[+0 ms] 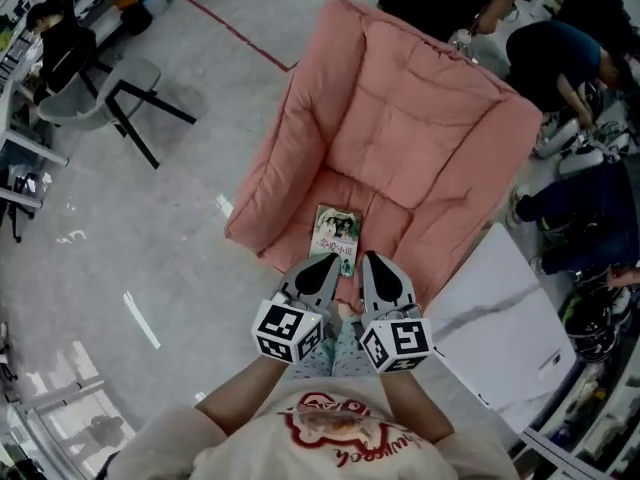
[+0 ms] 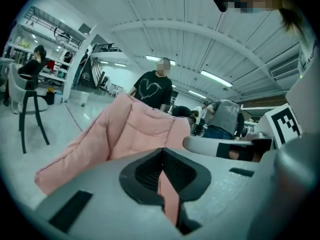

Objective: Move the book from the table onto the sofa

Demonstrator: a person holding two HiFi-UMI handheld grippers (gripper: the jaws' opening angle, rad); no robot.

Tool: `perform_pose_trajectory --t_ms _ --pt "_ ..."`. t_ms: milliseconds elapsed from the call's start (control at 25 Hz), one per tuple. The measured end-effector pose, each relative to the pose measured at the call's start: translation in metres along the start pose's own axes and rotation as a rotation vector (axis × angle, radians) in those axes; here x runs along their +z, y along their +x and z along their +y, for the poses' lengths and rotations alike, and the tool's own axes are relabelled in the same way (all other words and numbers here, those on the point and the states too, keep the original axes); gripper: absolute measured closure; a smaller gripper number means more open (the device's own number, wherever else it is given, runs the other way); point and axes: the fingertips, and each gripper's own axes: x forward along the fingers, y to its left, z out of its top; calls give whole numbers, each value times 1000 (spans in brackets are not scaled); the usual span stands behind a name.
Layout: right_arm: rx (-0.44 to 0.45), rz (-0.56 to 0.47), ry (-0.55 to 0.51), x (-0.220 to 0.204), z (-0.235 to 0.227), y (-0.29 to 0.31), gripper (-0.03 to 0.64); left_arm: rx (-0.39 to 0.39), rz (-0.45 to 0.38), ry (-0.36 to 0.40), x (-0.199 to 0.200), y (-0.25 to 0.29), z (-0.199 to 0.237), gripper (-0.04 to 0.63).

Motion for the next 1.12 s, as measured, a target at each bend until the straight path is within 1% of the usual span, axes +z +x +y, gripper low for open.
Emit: perform_pose_trajectory --t_ms 80,200,280,400,560,680,840,960,1120 --pt "20 -14 -10 16 19 -18 614 -50 5 22 10 -18 -21 591" --pt "45 -27 -54 32 42 -37 615 -80 -16 59 28 -41 -42 591" --pt "54 -46 -76 41 50 -44 615 -87 -43 74 40 -48 -50 591" --pt "61 -76 -82 51 59 -60 615 -93 -70 75 51 -61 -60 591" --pt "118 -80 -37 57 71 -74 617 -83 -122 91 66 -75 -74 591" --pt "144 -96 -42 66 78 -89 617 -70 -146 108 73 -87 -86 591" --pt "150 -147 -75 73 83 -121 617 -54 -182 113 65 -109 -110 591" --pt "156 -174 -79 72 81 -160 617 -50 -202 115 52 -126 -141 591" --pt "158 -152 -50 43 70 -224 617 -22 -214 100 14 -151 -191 591"
